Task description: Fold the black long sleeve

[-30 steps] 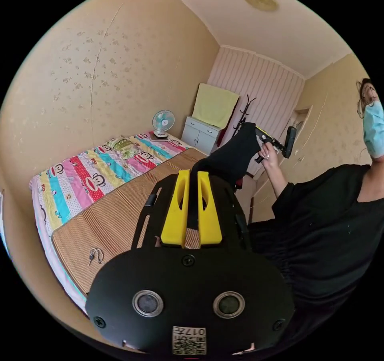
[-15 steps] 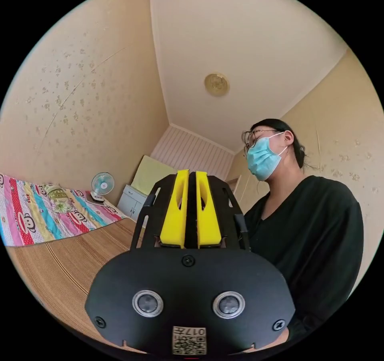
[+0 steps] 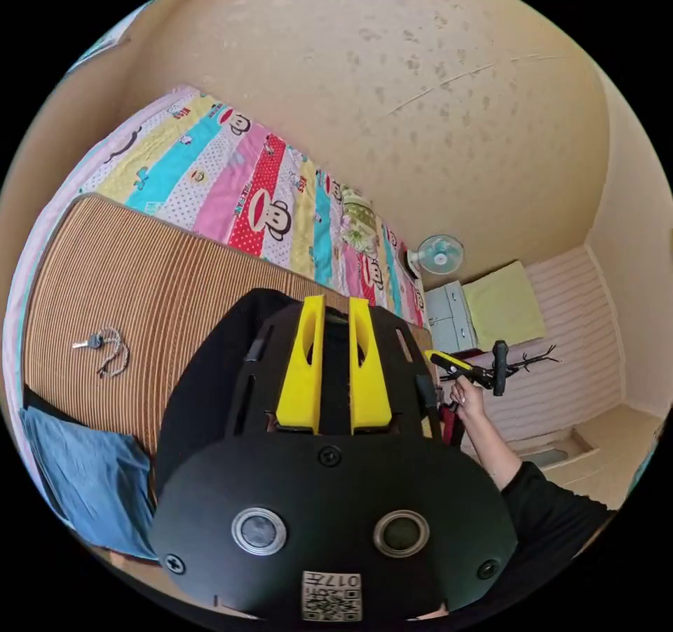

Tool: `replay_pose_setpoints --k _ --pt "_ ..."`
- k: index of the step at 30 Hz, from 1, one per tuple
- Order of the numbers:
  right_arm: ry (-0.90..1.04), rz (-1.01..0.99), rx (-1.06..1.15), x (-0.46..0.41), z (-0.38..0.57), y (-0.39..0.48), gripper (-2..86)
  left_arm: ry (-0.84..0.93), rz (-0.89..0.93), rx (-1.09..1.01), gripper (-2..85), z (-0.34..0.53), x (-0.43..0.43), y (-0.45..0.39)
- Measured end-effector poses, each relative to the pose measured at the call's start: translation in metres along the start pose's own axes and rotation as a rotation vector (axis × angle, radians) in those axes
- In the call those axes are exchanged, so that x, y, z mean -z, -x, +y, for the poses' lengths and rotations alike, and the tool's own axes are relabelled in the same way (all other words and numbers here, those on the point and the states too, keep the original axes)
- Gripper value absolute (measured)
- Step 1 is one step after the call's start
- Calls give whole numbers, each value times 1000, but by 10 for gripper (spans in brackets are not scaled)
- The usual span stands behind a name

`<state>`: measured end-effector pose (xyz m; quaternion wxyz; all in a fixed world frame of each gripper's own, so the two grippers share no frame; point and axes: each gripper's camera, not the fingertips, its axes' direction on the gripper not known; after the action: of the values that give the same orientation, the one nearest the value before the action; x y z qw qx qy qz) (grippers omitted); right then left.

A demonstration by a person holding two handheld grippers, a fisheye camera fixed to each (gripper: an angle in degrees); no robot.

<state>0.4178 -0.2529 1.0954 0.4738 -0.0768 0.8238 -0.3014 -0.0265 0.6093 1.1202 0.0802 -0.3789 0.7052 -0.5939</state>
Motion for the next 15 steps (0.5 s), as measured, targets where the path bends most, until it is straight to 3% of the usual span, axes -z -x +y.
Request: replay_pose_setpoints --k 5,11,14,15 --pt "171 -73 13 -125 130 8 15 465 -246 -89 64 128 -126 66" --pt "322 -148 -14 -195 246 6 12 643 -350 -114 66 217 -169 114" --pt "490 -73 26 -236 287 10 7 606 -418 -199 55 234 -158 112" --pt "407 -72 -11 -231 302 7 7 617 -438 -208 53 235 -156 111"
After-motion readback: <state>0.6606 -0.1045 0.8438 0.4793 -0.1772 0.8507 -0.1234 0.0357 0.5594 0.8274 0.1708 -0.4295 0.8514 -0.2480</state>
